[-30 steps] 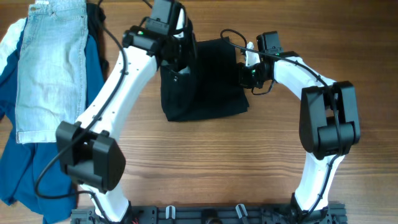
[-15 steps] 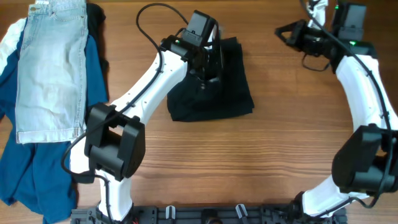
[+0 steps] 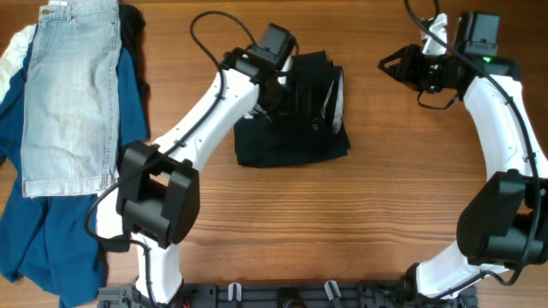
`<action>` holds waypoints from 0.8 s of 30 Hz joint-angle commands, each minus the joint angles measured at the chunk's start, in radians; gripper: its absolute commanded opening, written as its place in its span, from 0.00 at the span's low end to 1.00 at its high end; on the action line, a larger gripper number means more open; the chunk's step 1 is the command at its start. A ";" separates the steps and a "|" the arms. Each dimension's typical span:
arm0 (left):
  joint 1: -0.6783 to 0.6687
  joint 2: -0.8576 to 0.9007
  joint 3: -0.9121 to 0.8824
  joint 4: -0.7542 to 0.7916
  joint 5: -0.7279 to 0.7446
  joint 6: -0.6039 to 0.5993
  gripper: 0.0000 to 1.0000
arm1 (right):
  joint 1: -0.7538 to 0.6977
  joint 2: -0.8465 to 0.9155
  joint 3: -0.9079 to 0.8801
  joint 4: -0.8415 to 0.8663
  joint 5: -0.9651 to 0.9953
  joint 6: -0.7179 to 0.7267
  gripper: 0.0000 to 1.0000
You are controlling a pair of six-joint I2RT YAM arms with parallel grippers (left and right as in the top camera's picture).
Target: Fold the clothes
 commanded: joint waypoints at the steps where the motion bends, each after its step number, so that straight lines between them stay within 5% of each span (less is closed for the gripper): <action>1: 0.025 0.023 0.012 -0.004 0.036 0.121 1.00 | 0.035 0.027 -0.001 -0.004 0.043 -0.034 0.32; 13: -0.049 0.249 0.002 -0.068 0.036 0.156 0.99 | 0.042 0.070 -0.001 -0.055 0.091 -0.031 0.37; 24: 0.080 -0.046 0.185 -0.184 0.079 0.156 1.00 | 0.218 0.262 -0.001 -0.051 0.143 -0.137 0.78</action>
